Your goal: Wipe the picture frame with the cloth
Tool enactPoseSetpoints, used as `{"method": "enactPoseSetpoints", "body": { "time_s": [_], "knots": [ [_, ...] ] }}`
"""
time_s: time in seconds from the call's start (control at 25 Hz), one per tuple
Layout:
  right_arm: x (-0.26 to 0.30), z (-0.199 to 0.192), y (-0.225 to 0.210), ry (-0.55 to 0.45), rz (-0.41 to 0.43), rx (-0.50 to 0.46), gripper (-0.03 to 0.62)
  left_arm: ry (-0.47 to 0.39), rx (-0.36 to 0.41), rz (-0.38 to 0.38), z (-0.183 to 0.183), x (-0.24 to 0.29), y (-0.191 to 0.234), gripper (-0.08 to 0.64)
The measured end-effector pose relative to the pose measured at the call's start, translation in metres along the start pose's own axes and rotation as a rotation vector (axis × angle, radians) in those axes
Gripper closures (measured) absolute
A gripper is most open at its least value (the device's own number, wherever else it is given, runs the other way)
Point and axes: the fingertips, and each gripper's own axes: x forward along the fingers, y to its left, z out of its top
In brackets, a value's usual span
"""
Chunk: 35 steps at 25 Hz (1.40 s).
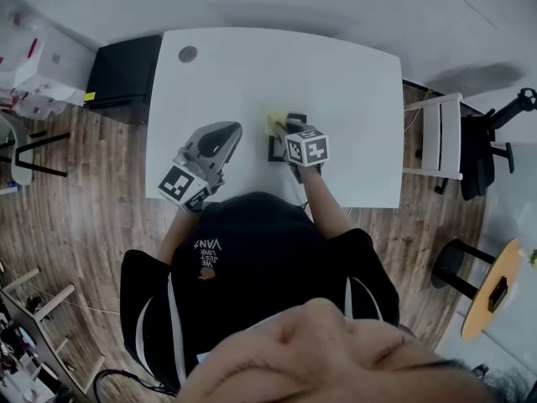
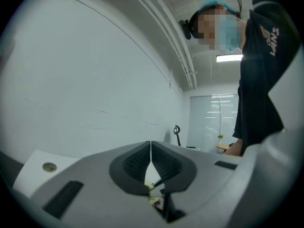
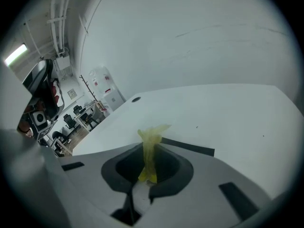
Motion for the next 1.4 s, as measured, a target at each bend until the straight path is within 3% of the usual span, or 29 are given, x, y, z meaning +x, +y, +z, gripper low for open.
{"method": "enactPoseSetpoints", "body": {
  "time_s": [1.16, 1.4],
  "knots": [
    [-0.065, -0.034, -0.088, 0.041, -0.197, 0.081, 0.549, -0.003, 0.005, -0.055, -0.003, 0.011, -0.017, 0.545],
    [-0.069, -0.027, -0.08, 0.006, -0.167, 0.079, 0.549, -0.015, -0.002, -0.045, 0.0, 0.009, -0.02, 0.545]
  ]
}}
